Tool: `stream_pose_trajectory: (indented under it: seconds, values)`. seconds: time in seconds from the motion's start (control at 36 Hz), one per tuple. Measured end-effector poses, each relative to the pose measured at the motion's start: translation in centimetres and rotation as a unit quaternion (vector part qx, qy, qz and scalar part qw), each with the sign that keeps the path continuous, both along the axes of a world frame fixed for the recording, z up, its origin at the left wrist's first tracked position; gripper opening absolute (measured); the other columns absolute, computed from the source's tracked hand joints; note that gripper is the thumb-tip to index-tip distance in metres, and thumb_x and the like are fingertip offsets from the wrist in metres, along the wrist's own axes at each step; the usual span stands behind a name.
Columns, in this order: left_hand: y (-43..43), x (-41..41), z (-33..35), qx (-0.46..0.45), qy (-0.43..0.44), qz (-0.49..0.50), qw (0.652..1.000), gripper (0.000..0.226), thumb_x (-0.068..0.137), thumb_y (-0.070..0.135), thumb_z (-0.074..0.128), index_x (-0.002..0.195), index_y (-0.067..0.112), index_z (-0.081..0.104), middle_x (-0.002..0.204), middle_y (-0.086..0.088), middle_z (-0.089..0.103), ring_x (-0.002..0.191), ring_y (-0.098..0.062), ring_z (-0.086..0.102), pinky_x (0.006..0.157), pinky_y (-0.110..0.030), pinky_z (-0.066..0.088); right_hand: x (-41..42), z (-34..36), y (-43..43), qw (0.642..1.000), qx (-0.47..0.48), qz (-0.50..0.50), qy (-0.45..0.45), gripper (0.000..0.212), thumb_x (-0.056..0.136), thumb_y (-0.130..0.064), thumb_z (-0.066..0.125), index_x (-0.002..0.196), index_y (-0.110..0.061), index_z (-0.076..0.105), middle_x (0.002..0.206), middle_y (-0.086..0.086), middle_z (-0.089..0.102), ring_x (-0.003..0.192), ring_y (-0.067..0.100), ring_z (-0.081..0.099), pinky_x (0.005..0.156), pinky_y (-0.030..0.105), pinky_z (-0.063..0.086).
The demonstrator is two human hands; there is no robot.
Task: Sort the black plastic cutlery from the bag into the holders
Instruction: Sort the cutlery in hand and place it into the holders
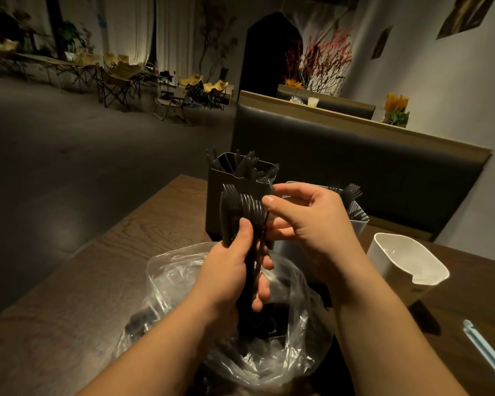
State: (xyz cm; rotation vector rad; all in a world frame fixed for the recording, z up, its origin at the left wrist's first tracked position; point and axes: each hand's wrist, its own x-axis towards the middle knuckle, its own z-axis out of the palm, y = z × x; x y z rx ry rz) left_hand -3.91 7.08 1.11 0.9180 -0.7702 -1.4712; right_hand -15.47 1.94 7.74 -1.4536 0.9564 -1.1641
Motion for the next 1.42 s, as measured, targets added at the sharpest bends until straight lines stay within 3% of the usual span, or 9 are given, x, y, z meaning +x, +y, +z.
stream_pose_trajectory:
  seconds: [0.19,0.36,0.56,0.72,0.89,1.0,1.14,1.28,1.42]
  values:
    - [-0.1,-0.2,-0.1,-0.026,-0.086,0.048,0.995,0.072,0.078,0.068,0.046,0.114,0.008,0.063,0.067,-0.001,0.060,0.038,-0.015,0.050,0.033,-0.022,0.037,-0.1,0.1,0.1,0.998,0.013,0.023,0.050,0.018,0.083,-0.008,0.078,0.095,-0.018,0.070,0.087,0.010,0.075,0.064,0.019,0.073,0.058,0.030,0.061]
    - [0.2,-0.3,-0.1,-0.017,-0.097,0.033,0.995,0.078,0.078,0.078,0.027,0.106,0.016,0.065,0.058,0.001,0.053,0.038,-0.011,0.044,0.034,-0.022,0.034,0.4,-0.4,0.2,0.998,0.017,0.022,0.061,0.019,0.082,-0.006,0.080,0.098,-0.010,0.071,0.083,0.011,0.075,0.061,0.020,0.069,0.062,0.038,0.061]
    - [-0.2,-0.1,-0.1,-0.022,-0.098,0.075,0.992,0.047,0.104,0.051,0.037,0.110,0.011,0.059,0.064,-0.002,0.055,0.038,-0.014,0.045,0.034,-0.022,0.035,0.3,-0.2,0.3,0.997,0.051,0.045,0.020,0.021,0.082,-0.003,0.078,0.100,-0.010,0.071,0.086,0.007,0.076,0.077,0.021,0.076,0.064,0.027,0.060]
    - [0.0,-0.1,0.1,-0.030,-0.093,0.096,0.991,0.034,0.103,0.042,0.048,0.097,0.009,0.055,0.057,0.000,0.055,0.041,-0.016,0.048,0.037,-0.024,0.037,0.2,-0.2,0.2,0.997,0.066,0.026,-0.038,0.020,0.086,0.001,0.071,0.103,-0.010,0.070,0.091,0.010,0.077,0.080,0.024,0.076,0.063,0.028,0.060]
    - [0.0,-0.1,0.1,-0.055,-0.060,0.136,0.987,0.024,0.099,0.034,0.060,0.088,0.014,0.067,0.061,0.003,0.062,0.049,-0.011,0.057,0.048,-0.028,0.044,0.1,-0.6,-0.1,0.997,0.062,0.039,-0.029,0.014,0.089,-0.001,0.069,0.100,-0.010,0.072,0.090,0.008,0.077,0.081,0.023,0.076,0.062,0.027,0.060]
    - [0.1,0.0,0.2,-0.041,-0.036,0.127,0.990,0.028,0.095,0.036,0.064,0.099,0.009,0.070,0.059,0.006,0.062,0.051,-0.008,0.060,0.050,-0.025,0.045,0.1,-0.6,-0.2,0.998,0.038,0.053,-0.010,0.014,0.092,-0.001,0.065,0.102,-0.009,0.071,0.088,0.007,0.077,0.078,0.020,0.074,0.063,0.027,0.060]
    - [0.2,-0.1,0.4,-0.056,-0.022,0.129,0.990,0.023,0.092,0.033,0.067,0.087,0.010,0.067,0.057,0.005,0.061,0.050,-0.008,0.058,0.048,-0.023,0.045,-0.1,-0.2,-0.3,0.997,0.024,0.068,-0.011,0.018,0.088,-0.007,0.071,0.105,-0.006,0.069,0.084,0.008,0.074,0.070,0.018,0.071,0.059,0.027,0.058]
    - [0.2,-0.1,0.2,-0.052,-0.066,0.128,0.988,0.031,0.085,0.038,0.071,0.093,0.010,0.060,0.058,0.008,0.062,0.050,-0.004,0.059,0.042,-0.022,0.044,0.0,-0.6,-0.3,0.999,-0.009,0.028,0.018,0.022,0.084,-0.003,0.075,0.105,-0.005,0.068,0.090,0.017,0.075,0.075,0.027,0.074,0.061,0.033,0.061]
    - [0.4,-0.2,0.6,-0.043,-0.057,0.093,0.993,0.035,0.096,0.038,0.058,0.106,0.005,0.064,0.060,0.004,0.065,0.047,-0.007,0.060,0.040,-0.022,0.045,0.4,-0.8,-0.4,0.998,-0.049,-0.006,0.038,0.014,0.091,0.001,0.066,0.098,-0.012,0.068,0.082,0.011,0.076,0.071,0.029,0.074,0.056,0.031,0.060]
